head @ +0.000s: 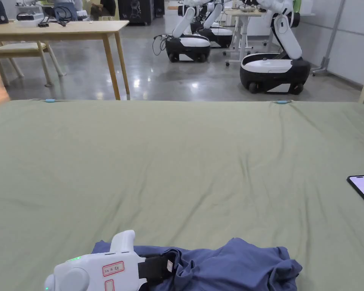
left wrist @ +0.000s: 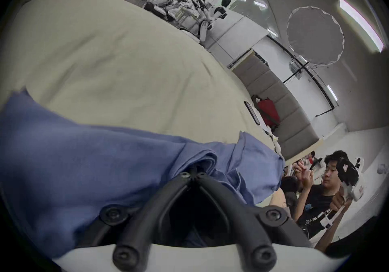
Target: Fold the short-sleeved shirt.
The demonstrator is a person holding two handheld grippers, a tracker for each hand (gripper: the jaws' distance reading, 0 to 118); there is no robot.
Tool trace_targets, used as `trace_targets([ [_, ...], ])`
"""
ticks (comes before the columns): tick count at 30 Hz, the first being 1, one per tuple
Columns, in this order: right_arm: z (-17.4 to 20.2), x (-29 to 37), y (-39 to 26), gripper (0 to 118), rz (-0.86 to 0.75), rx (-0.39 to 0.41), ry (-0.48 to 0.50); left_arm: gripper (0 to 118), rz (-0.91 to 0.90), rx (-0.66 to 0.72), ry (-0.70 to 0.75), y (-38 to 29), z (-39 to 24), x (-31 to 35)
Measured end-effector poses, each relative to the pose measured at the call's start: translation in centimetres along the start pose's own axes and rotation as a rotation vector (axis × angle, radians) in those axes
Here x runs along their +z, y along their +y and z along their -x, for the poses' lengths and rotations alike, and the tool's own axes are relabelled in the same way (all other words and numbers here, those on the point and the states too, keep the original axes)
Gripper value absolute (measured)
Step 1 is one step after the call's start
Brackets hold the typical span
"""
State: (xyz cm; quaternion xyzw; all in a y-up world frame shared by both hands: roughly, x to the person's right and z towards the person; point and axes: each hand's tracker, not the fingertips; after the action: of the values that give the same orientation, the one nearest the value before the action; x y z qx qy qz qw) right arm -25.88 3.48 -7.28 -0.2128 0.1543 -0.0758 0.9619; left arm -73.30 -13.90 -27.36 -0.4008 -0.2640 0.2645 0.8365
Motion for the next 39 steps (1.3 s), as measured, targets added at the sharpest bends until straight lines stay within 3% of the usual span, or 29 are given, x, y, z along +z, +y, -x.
trace_targets([
  [3, 0.0, -0.1, 0.3, 1, -0.005, 0.0, 0.004, 0, -0.187, 0.013, -0.206, 0.9, -1.7, 6.1],
  [5, 0.0, -0.3, 0.7, 1, -0.009, 0.004, 0.011, 0, -0.287, 0.006, -0.257, 0.9, -2.5, 10.4],
  [9, 0.1, -1.3, 1.1, 1, -0.021, 0.015, 0.028, 0, -0.401, -0.003, -0.232, 0.1, -0.7, 17.9],
  [13, 0.4, -2.1, 1.3, 1, -0.012, 0.031, 0.05, 0, -0.373, 0.033, 0.028, -0.8, 2.3, 20.1],
  [17, 0.9, -2.5, 1.1, 1, -0.004, 0.035, 0.066, 0, -0.366, 0.077, -0.009, -1.5, 3.8, 18.6],
  [18, 0.9, -2.5, 1.1, 1, 0.0, 0.037, 0.07, 19, -0.359, 0.079, -0.004, -1.6, 4.1, 17.8],
  [19, 1.0, -2.4, 1.1, 1, 0.0, 0.046, 0.075, 46, -0.354, 0.09, -0.017, -1.5, 4.9, 17.0],
  [20, 1.1, -2.3, 1.2, 1, 0.001, 0.052, 0.075, 86, -0.33, 0.118, -0.054, -1.5, 5.5, 16.2],
  [21, 1.4, -2.1, 1.4, 1, 0.001, 0.058, 0.074, 113, -0.308, 0.144, -0.067, -1.3, 6.1, 15.3],
  [27, 1.9, -0.7, 2.0, 1, -0.043, 0.098, 0.01, 113, -0.205, 0.149, 0.046, -0.9, 8.6, 10.9],
  [35, 1.9, -0.6, 2.1, 1, -0.061, 0.116, -0.019, 111, -0.162, 0.064, -0.025, -0.2, 8.5, 6.6],
  [37, 1.9, -0.6, 2.0, 1, -0.062, 0.116, -0.018, 102, -0.143, 0.011, 0.014, -0.2, 7.4, 5.6],
  [38, 1.9, -0.6, 2.0, 1, -0.061, 0.114, -0.021, 89, -0.137, -0.006, 0.048, -0.2, 7.2, 5.5],
  [39, 1.9, -0.6, 2.0, 1, -0.06, 0.113, -0.021, 42, -0.151, -0.028, 0.081, -0.3, 6.8, 5.6],
])
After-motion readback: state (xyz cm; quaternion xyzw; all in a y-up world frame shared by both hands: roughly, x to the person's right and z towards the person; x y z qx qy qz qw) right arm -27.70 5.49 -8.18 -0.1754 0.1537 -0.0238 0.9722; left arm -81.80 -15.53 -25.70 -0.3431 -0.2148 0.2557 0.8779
